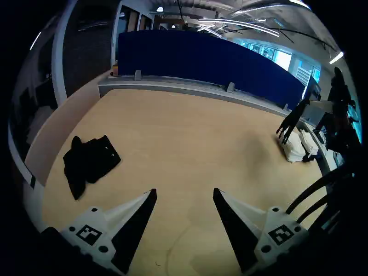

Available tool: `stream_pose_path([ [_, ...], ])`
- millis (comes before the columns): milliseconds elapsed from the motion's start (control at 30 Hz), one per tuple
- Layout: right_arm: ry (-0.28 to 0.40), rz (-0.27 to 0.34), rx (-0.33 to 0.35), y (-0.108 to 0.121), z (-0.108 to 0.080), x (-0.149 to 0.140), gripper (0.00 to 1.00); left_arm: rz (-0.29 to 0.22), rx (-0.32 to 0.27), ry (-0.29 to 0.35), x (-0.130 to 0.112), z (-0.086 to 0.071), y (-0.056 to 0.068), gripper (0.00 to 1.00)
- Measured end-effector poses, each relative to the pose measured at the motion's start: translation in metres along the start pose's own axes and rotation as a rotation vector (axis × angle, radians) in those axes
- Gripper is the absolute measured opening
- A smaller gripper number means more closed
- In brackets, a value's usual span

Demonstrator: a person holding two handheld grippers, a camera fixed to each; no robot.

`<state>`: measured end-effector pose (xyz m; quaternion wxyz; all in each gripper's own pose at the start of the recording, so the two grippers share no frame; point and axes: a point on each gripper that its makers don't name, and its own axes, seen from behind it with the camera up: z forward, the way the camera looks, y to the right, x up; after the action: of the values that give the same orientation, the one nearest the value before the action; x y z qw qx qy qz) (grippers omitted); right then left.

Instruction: Fold towel

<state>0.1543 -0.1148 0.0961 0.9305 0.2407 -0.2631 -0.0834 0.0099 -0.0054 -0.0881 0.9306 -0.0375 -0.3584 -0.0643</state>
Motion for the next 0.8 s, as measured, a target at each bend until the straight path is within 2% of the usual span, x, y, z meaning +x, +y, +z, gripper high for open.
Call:
stream_pose_path([
  [800,-0.019,0.026,-0.121,0.122,0.021,0.023,0.03,0.002,0.020,-0.020,0.002,0.014,0.005,0.91],
])
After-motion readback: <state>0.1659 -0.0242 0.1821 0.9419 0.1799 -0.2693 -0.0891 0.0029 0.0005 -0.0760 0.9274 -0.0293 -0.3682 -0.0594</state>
